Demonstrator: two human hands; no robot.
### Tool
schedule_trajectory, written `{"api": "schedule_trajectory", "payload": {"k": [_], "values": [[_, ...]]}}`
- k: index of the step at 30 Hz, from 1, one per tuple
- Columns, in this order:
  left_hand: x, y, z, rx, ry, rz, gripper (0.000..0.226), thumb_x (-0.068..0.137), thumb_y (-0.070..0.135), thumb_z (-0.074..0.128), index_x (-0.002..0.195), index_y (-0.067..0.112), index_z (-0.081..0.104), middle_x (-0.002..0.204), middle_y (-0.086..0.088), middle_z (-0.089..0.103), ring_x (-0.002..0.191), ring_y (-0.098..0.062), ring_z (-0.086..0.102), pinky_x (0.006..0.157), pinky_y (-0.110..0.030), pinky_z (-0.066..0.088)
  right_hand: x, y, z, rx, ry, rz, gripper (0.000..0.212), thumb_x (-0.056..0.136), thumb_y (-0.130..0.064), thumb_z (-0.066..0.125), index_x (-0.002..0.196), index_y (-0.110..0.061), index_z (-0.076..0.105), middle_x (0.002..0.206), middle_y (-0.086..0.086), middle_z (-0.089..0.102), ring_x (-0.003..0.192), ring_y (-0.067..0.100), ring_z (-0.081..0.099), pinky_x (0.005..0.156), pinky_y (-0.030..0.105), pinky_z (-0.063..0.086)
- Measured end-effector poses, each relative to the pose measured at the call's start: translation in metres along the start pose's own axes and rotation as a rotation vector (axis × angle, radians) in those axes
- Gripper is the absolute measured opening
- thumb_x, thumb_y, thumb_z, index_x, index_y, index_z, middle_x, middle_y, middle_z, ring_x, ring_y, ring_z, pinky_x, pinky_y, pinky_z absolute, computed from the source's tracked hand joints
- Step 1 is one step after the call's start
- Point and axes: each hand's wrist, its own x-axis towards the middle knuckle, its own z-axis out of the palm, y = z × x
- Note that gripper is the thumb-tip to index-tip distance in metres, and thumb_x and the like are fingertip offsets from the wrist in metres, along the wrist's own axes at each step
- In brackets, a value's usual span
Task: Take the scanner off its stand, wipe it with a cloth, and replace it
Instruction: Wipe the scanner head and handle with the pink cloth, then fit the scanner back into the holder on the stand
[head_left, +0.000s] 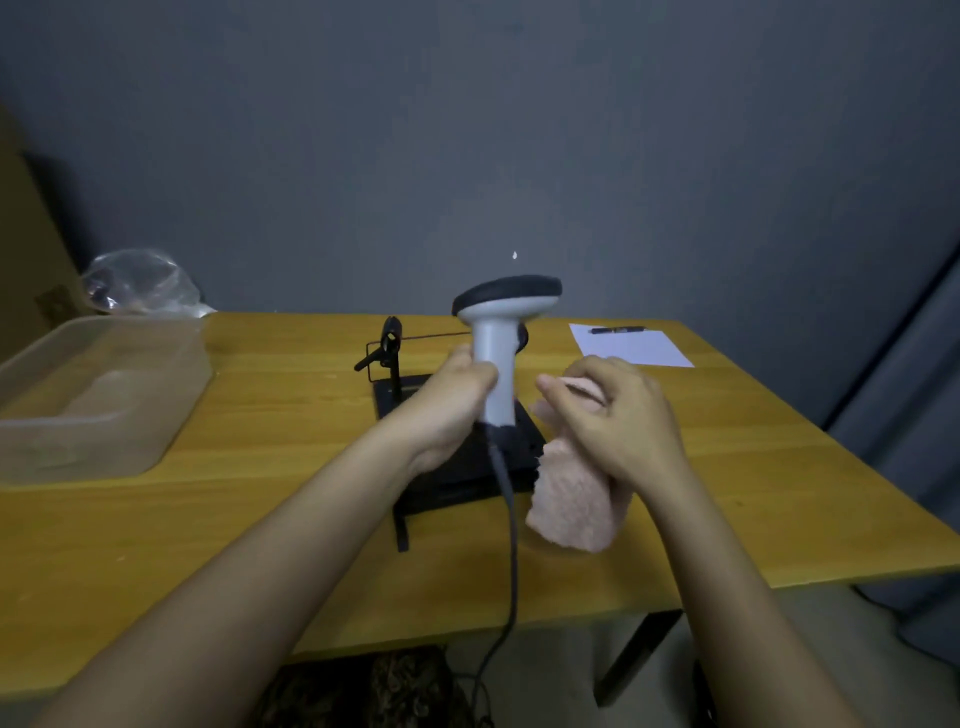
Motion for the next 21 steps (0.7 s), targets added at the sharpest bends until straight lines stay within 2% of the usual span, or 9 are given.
{"api": "schedule_trajectory", "payload": {"k": [3, 7, 9, 11, 13, 16, 18, 20, 21], "values": [[0.011, 0.008, 0.014, -0.016, 0.009, 0.004, 0.036, 0.098, 0.005, 0.043, 0.134, 0.003, 0.037, 0.111, -0.018, 0.054, 0.100, -0.029, 0.055, 0.076, -0.034, 0.050, -0.001, -0.002, 0.002, -0.073, -0.094, -0.047, 0.036, 0.076, -0.064, 0.056, 0.087, -0.032, 0.065, 0.081, -0.011, 0.053, 0.082, 0.013, 0.053, 0.064, 0.032, 0.041], [0.026, 0.011, 0.031, -0.102, 0.096, -0.007, 0.044, 0.090, 0.002, 0.060, 0.129, -0.002, 0.041, 0.089, -0.012, 0.060, 0.074, -0.023, 0.061, 0.069, -0.032, 0.054, 0.005, -0.001, 0.008, -0.309, -0.120, -0.055, 0.044, 0.074, -0.069, 0.057, 0.084, -0.026, 0.060, 0.081, -0.002, 0.045, 0.075, 0.017, 0.045, 0.058, 0.031, 0.031], [0.035, 0.012, 0.038, -0.133, 0.130, -0.016, 0.049, 0.085, 0.002, 0.066, 0.129, -0.003, 0.043, 0.095, -0.014, 0.063, 0.071, -0.020, 0.062, 0.062, -0.030, 0.055, 0.012, 0.002, 0.015, -0.329, -0.093, -0.021, 0.042, 0.076, -0.063, 0.058, 0.076, -0.021, 0.053, 0.078, 0.000, 0.043, 0.073, 0.021, 0.047, 0.058, 0.031, 0.031], [0.047, 0.012, 0.044, -0.118, 0.189, 0.004, 0.054, 0.082, 0.003, 0.071, 0.129, -0.003, 0.044, 0.106, -0.016, 0.063, 0.074, -0.021, 0.064, 0.057, -0.026, 0.055, 0.024, 0.006, 0.021, -0.246, -0.105, 0.039, 0.036, 0.076, -0.055, 0.058, 0.069, -0.020, 0.051, 0.075, 0.003, 0.046, 0.070, 0.025, 0.050, 0.055, 0.032, 0.033], [0.060, 0.010, 0.049, -0.066, 0.246, 0.034, 0.060, 0.078, 0.006, 0.075, 0.129, -0.003, 0.043, 0.112, -0.016, 0.062, 0.080, -0.021, 0.064, 0.063, -0.026, 0.054, 0.037, 0.009, 0.025, -0.137, -0.143, 0.087, 0.029, 0.074, -0.047, 0.058, 0.061, -0.024, 0.048, 0.069, 0.005, 0.051, 0.067, 0.026, 0.054, 0.049, 0.030, 0.032], [0.075, 0.012, 0.051, 0.040, 0.255, 0.082, 0.063, 0.076, 0.013, 0.078, 0.128, 0.001, 0.045, 0.114, -0.011, 0.061, 0.094, -0.023, 0.065, 0.083, -0.034, 0.055, 0.055, 0.012, 0.025, 0.001, -0.172, 0.139, 0.030, 0.074, -0.036, 0.061, 0.052, -0.020, 0.048, 0.056, 0.003, 0.052, 0.060, 0.025, 0.055, 0.046, 0.031, 0.035], [0.084, 0.016, 0.044, 0.099, 0.242, 0.124, 0.047, 0.082, 0.019, 0.073, 0.121, 0.003, 0.053, 0.110, -0.009, 0.062, 0.096, -0.021, 0.063, 0.087, -0.032, 0.052, 0.065, 0.017, 0.026, 0.088, -0.153, 0.163, 0.030, 0.073, -0.038, 0.060, 0.058, -0.012, 0.059, 0.063, 0.006, 0.059, 0.063, 0.025, 0.059, 0.053, 0.038, 0.045], [0.094, 0.016, 0.029, 0.226, 0.291, 0.179, 0.022, 0.092, 0.022, 0.058, 0.108, 0.009, 0.064, 0.101, -0.007, 0.065, 0.090, -0.017, 0.060, 0.080, -0.026, 0.047, 0.076, 0.022, 0.029, 0.183, -0.134, 0.200, 0.037, 0.064, -0.045, 0.056, 0.065, -0.009, 0.064, 0.071, 0.008, 0.065, 0.066, 0.024, 0.063, 0.062, 0.042, 0.051], [0.101, 0.012, 0.021, 0.298, 0.344, 0.189, 0.022, 0.095, 0.019, 0.050, 0.106, 0.011, 0.066, 0.104, -0.005, 0.066, 0.095, -0.016, 0.058, 0.082, -0.025, 0.043, 0.082, 0.026, 0.031, 0.243, -0.139, 0.219, 0.038, 0.061, -0.045, 0.055, 0.065, -0.009, 0.064, 0.071, 0.009, 0.068, 0.065, 0.026, 0.065, 0.064, 0.044, 0.053]]}}
